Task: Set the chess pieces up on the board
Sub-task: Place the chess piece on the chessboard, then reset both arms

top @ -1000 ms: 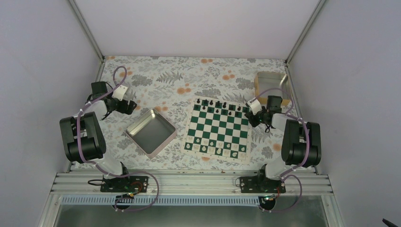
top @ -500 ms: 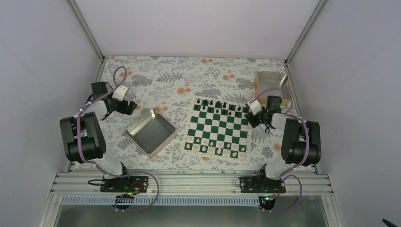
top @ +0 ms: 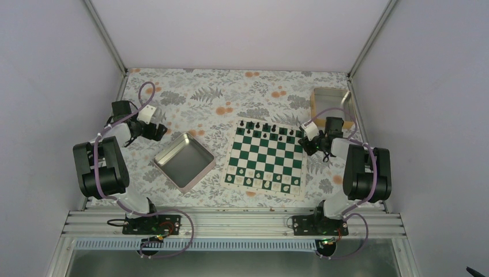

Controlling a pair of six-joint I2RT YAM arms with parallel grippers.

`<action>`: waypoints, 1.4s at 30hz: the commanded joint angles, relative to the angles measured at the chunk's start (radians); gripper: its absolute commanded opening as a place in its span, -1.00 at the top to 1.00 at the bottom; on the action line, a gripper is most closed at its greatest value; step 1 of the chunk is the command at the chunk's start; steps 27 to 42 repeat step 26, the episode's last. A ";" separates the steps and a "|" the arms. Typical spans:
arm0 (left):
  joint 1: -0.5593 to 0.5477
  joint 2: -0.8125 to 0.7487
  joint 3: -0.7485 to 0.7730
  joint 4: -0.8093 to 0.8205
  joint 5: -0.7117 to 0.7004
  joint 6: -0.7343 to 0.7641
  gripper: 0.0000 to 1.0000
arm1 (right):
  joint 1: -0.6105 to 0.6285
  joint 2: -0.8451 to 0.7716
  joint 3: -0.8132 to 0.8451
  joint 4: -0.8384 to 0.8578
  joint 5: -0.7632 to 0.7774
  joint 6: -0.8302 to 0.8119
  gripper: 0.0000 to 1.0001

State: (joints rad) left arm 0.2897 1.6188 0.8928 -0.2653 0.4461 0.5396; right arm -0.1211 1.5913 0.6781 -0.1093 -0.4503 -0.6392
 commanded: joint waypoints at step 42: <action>-0.009 -0.135 -0.066 0.109 -0.092 -0.011 -1.00 | -0.046 -0.553 -0.023 -0.124 0.069 0.107 -1.00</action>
